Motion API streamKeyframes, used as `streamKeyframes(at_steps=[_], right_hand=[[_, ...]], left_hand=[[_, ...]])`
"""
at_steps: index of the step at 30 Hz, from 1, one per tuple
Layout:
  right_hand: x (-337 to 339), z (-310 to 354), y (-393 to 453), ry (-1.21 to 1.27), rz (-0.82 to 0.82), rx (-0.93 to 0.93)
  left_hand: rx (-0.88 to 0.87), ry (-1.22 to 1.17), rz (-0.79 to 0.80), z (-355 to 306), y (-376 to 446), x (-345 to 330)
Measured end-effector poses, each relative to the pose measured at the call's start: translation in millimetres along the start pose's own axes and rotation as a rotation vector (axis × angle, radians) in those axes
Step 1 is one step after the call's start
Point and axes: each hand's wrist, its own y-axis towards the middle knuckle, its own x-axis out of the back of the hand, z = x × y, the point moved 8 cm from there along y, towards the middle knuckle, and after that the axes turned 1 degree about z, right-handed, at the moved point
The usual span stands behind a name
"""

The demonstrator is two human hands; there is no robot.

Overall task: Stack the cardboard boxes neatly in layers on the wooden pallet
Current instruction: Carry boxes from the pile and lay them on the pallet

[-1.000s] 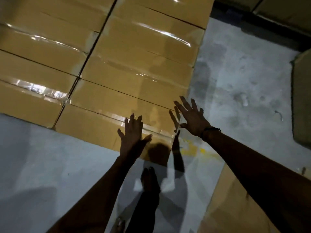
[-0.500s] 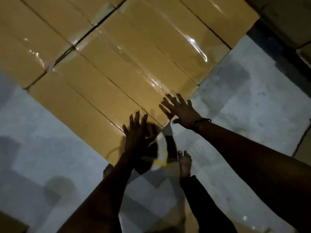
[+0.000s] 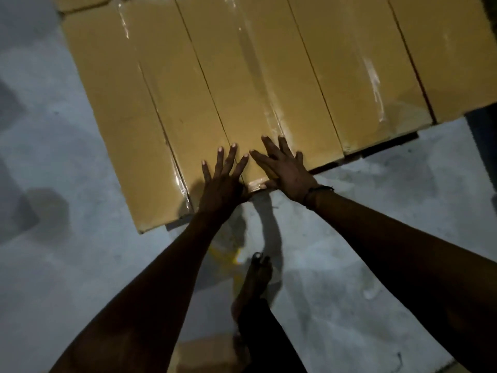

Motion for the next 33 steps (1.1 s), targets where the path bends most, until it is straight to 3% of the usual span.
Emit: streamKeyframes(at_steps=[8,13,18,25,33], right_hand=[[-10,-5,6,-0.010,0.014,0.015],[0,-10,-9,-0.062,0.024,0.075],[37,-69,-46,0.002,-0.050,-0.001],[77,-191,-83,-0.089,-0.008,-0.051],[48,-247,-33,-0.161,0.029,0.113]], left_hand=[[-0.001,-0.007,-0.040,-1,-2,-6],[0.162,-0.122,0.089,-16,-6,-4],[0.198,-0.045,0.019,-62,-13,5],[0.178,-0.098,-0.075,-153,33,2],[0.071,-0.036,-0.085,-207,117,-38]])
